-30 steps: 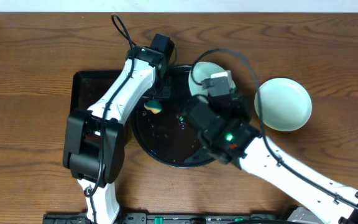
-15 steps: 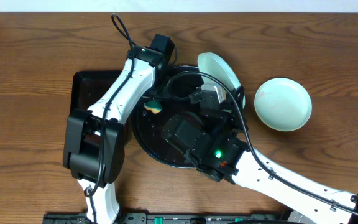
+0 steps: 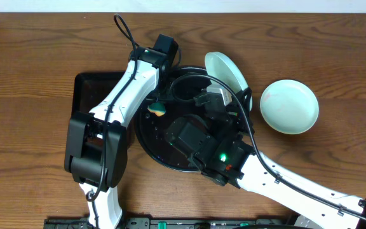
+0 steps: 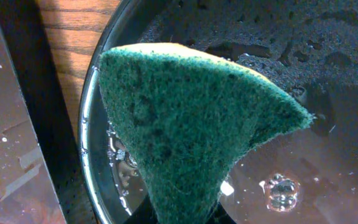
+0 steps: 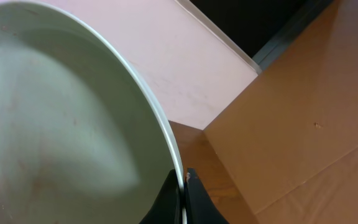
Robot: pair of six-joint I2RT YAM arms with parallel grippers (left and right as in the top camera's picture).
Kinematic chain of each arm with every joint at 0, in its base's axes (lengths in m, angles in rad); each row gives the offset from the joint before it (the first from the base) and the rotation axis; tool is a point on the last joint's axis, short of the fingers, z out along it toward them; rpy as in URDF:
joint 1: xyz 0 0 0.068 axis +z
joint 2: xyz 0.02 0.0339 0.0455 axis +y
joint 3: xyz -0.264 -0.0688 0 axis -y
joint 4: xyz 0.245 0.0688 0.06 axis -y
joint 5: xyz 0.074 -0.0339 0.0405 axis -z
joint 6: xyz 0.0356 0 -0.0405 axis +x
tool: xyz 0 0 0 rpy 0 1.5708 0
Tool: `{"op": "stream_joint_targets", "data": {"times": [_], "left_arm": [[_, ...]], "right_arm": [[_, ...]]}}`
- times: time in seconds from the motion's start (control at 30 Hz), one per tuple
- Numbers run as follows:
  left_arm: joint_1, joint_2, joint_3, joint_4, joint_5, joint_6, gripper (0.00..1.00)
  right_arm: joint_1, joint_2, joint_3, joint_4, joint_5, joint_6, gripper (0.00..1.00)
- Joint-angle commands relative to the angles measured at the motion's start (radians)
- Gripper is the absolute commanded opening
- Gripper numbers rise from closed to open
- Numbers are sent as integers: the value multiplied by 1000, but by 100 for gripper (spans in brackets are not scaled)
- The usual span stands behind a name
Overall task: Clean dirty plates on tray and stack at the side
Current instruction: 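Lift the last plate with the right gripper and stack it on the plates at right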
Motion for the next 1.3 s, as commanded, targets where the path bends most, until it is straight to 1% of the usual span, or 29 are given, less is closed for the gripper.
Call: {"op": "stream_joint_targets", "data": {"times": [0.0, 0.13, 0.3, 0.43, 0.5, 0.57, 0.6, 0.7, 0.8, 0.97, 1.03, 1.1, 1.27], "left_arm": [[4, -31, 16, -2, 11, -10, 7], [4, -31, 16, -2, 11, -10, 7], [4, -31, 16, -2, 10, -10, 7], [4, -31, 16, -2, 10, -10, 7], [4, -31, 16, -2, 10, -10, 8], [4, -31, 16, -2, 10, -10, 7], [4, -31, 16, -2, 10, -10, 8], [4, -31, 16, -2, 10, -10, 7], [4, -31, 16, -2, 10, -10, 8], [4, -31, 16, 2, 10, -10, 7], [4, -31, 16, 2, 10, -10, 8], [4, -31, 16, 2, 10, -10, 7], [4, -31, 16, 2, 10, -10, 7]], "right_arm": [[6, -20, 2, 3, 43, 0, 1], [5, -20, 2, 3, 28, 0, 1], [-17, -20, 2, -3, -94, 0, 1], [-57, -20, 2, -9, -260, 0, 1], [-88, -20, 2, -24, -377, 9, 1], [-128, -20, 2, -55, -513, 48, 1], [-175, -20, 2, -84, -664, 74, 1], [-273, -20, 2, -112, -936, 75, 1], [-386, -20, 2, -117, -1164, 54, 1], [-587, -20, 2, -119, -1471, -13, 1], [-675, -20, 2, -132, -1570, -35, 1], [-758, -20, 2, -150, -1624, -46, 1], [-962, -20, 2, -201, -1648, -72, 1]]}}
